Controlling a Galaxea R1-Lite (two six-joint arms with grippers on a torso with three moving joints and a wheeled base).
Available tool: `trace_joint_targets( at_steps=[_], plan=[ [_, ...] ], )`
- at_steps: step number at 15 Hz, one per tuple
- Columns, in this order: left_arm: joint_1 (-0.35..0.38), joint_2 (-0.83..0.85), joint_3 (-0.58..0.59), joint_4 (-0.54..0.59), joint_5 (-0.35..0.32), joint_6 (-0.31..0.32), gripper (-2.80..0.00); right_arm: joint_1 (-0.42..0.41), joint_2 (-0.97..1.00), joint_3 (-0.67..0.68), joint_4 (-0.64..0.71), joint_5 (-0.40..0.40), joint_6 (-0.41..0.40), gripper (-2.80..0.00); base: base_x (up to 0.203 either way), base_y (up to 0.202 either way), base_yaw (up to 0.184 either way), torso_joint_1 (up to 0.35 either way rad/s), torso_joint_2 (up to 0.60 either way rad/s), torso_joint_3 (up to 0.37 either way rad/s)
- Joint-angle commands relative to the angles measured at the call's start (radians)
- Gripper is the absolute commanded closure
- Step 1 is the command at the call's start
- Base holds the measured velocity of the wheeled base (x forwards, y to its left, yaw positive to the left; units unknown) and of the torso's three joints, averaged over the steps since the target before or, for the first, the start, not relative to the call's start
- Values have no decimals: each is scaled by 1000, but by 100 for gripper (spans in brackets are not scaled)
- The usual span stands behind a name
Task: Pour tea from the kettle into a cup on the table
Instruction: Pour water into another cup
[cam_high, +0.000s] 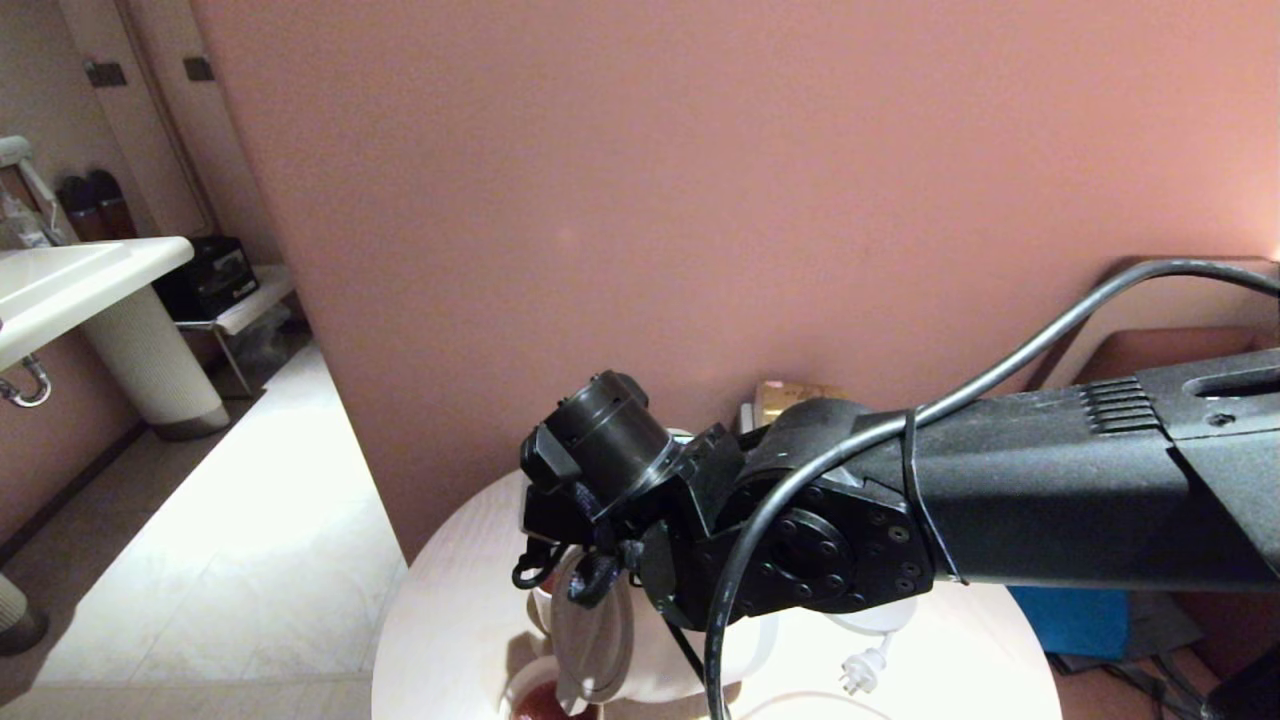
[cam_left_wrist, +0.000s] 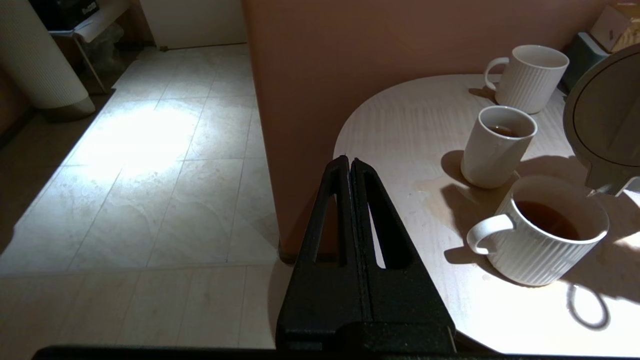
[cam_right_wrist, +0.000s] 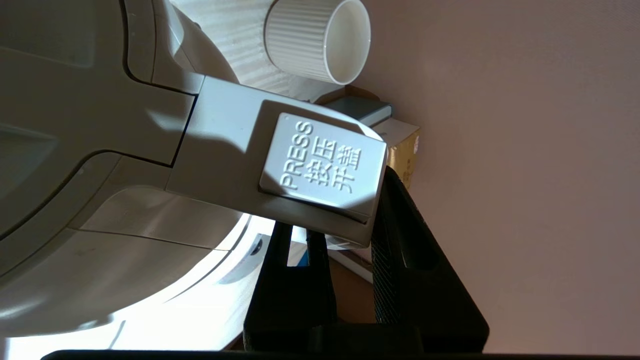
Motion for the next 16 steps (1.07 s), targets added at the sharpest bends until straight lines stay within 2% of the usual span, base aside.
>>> trace_joint_targets(
  at_steps=[1,16],
  plan=[
    [0,1,0,0,0,0,0,0,5,0,3,-4,-5,0,0,0,0,0,0,0],
    [0,1,0,0,0,0,0,3,7,-7,4,-4,-5,0,0,0,0,0,0,0]
  ],
)
